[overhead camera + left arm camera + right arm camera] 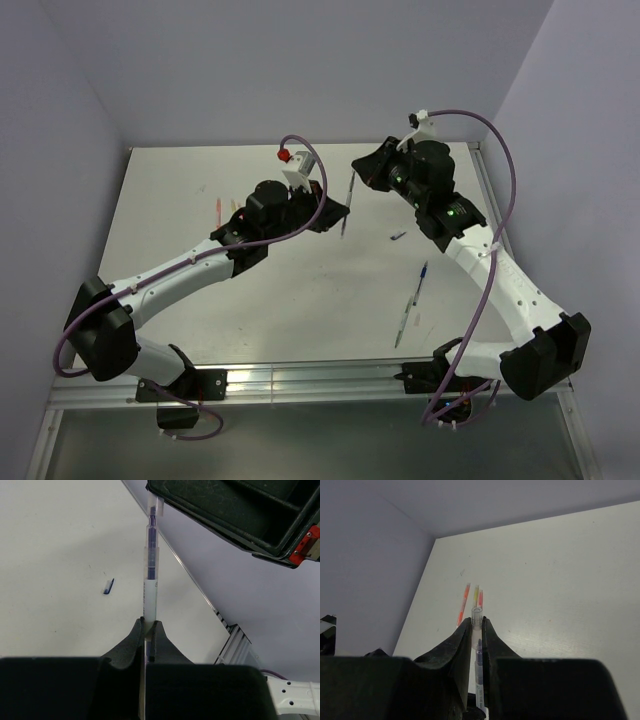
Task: Insert the pens into the pen caps
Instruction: Insert the pen cap onto the pen.
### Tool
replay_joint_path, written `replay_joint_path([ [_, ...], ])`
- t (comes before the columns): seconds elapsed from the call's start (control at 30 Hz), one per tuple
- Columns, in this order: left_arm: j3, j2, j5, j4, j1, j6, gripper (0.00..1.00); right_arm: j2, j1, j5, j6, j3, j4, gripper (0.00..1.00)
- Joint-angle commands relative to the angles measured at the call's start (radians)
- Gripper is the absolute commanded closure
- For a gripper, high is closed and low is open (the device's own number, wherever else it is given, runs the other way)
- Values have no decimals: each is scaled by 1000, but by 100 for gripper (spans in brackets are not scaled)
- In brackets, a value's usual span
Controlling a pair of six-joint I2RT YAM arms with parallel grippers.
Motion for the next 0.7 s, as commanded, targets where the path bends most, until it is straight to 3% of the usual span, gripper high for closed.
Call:
replay_joint_path([
  [0.0,5,-22,-31,18,3,20,100,1,25,-2,-15,40,-4,100],
  [0.67,-7,-55,-94,10,5,34,99,38,57,73,-70,62,-38,100],
])
